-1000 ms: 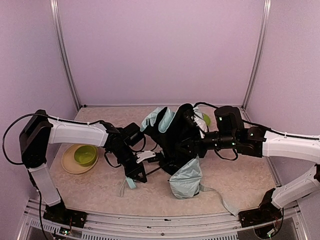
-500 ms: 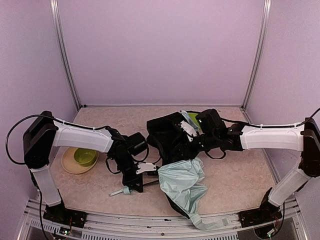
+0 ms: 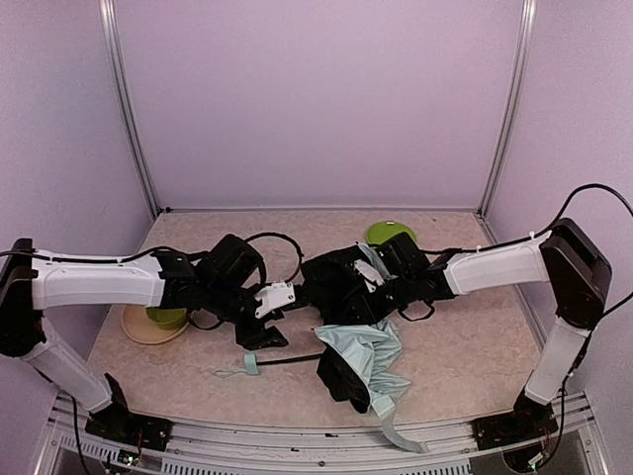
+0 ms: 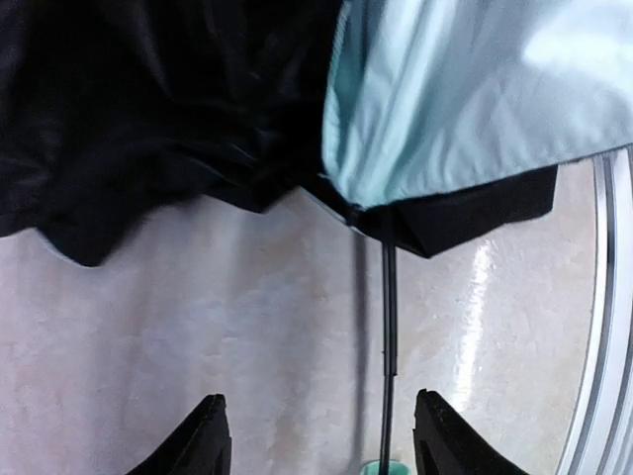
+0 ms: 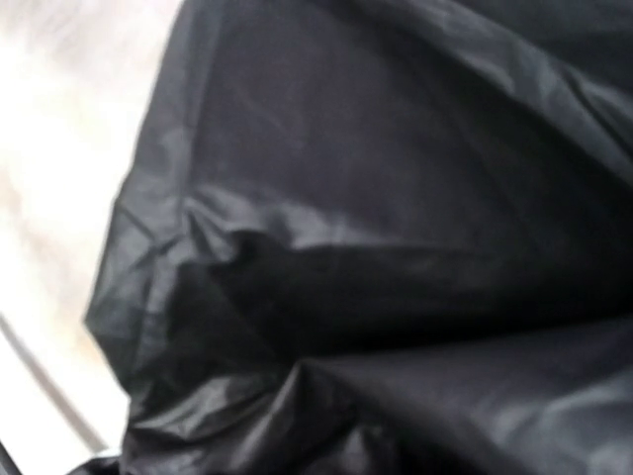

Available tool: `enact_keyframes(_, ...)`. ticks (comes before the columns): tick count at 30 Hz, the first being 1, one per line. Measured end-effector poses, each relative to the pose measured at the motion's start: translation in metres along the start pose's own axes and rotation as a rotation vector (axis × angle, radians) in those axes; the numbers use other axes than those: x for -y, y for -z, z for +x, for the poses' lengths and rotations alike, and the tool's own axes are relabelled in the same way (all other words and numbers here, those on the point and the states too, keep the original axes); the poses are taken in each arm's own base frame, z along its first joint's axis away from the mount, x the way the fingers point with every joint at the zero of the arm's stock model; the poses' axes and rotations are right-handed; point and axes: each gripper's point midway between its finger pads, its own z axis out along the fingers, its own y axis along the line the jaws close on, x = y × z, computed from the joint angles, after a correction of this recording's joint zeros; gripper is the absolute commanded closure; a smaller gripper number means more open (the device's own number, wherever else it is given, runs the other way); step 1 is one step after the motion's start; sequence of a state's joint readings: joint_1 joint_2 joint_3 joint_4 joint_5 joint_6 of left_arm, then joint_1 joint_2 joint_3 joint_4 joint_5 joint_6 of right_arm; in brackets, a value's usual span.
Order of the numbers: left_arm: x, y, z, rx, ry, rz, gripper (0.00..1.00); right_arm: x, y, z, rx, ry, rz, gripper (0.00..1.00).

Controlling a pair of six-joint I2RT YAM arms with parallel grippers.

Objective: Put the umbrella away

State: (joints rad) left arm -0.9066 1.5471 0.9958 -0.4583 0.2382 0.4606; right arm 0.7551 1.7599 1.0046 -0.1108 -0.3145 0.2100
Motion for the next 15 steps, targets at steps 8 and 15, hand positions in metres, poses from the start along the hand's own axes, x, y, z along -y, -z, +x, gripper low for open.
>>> enact_keyframes(8,0.008,0.100,-0.072,0.405,-0.127,-0.238,0.21,0.005,-0.013,0.005,-0.030,-0.059,-0.015,0.52)
enact_keyframes(15,0.090,0.091,-0.141,0.559,-0.322,-0.089,0.01,0.013,-0.025,0.006,-0.053,-0.129,-0.037,0.52)
